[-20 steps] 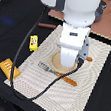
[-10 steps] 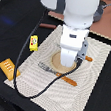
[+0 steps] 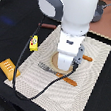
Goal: Interact with the objects in diverse but meaningful ways.
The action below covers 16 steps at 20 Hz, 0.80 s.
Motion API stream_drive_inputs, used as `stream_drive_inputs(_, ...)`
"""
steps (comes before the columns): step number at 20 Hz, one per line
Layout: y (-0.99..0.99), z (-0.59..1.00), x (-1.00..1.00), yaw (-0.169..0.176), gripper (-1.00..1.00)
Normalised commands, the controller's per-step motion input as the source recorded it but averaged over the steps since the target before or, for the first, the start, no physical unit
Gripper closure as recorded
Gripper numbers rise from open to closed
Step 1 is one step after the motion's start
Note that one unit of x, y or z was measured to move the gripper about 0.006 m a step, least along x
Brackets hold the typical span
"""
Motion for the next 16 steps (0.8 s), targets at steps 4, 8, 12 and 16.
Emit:
stream_drive_inputs(4, 0.06, 0.14, 0.13, 0.000, -1.00)
stream_drive_inputs(8, 0.08, 0.13, 0.14, 0.000, -1.00)
stream_drive_inputs(12, 0.09, 0.29, 0.10, 0.000, -1.00)
stream_drive_inputs(16, 0.13, 0.82, -0.28, 0.006, -1.00)
